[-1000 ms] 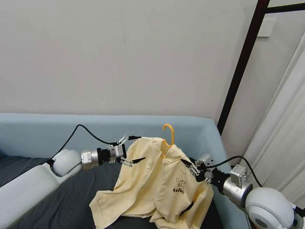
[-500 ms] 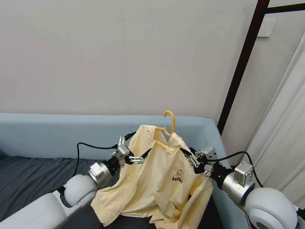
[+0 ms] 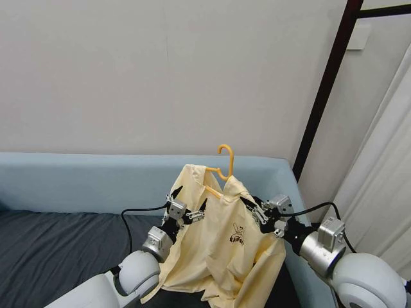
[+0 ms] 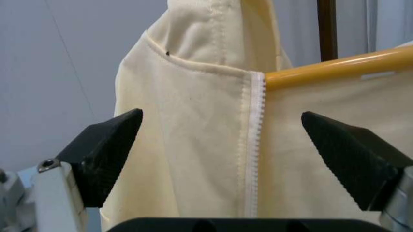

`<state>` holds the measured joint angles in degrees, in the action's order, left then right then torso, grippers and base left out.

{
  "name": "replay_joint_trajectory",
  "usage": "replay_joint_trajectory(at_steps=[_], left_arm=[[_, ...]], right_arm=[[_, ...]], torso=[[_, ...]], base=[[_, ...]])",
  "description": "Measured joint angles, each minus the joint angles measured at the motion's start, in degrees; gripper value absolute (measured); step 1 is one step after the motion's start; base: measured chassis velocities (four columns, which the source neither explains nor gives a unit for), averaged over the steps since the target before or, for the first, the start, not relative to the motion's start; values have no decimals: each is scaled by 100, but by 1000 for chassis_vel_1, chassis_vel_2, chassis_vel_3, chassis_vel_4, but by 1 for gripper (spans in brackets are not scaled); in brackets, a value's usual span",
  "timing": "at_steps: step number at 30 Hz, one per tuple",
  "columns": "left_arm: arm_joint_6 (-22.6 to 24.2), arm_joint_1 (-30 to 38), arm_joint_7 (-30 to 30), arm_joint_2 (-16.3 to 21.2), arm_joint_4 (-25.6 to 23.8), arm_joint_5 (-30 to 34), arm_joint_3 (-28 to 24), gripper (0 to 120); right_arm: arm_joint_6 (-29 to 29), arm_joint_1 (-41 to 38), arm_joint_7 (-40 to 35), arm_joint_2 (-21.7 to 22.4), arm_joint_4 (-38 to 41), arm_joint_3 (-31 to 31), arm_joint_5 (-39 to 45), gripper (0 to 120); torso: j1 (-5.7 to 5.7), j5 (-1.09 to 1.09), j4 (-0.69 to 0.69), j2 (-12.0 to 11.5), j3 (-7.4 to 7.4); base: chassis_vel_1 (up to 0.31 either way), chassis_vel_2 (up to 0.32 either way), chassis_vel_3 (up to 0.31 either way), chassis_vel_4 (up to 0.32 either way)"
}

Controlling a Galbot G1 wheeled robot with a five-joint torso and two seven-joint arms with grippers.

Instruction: Pick up the clothes from the sofa and hang them on the clothes hanger.

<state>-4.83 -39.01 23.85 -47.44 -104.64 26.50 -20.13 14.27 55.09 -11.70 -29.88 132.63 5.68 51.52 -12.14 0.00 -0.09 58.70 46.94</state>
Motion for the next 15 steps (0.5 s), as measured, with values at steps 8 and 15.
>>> replay_joint_trajectory(at_steps=[8,15], left_arm=[[8,109,94,-225,268,-177,-66,81],[-4,122,110,-266,355,-248,-67,55]], right_arm=[[13,7,-9,-20,37,-2,45,8],[16,-16,-24,-23,-2,-16,54,8]], torso=[[0,0,0,0,0],[0,-1,0,0,0]], base=[[0,0,0,0],[0,0,0,0]])
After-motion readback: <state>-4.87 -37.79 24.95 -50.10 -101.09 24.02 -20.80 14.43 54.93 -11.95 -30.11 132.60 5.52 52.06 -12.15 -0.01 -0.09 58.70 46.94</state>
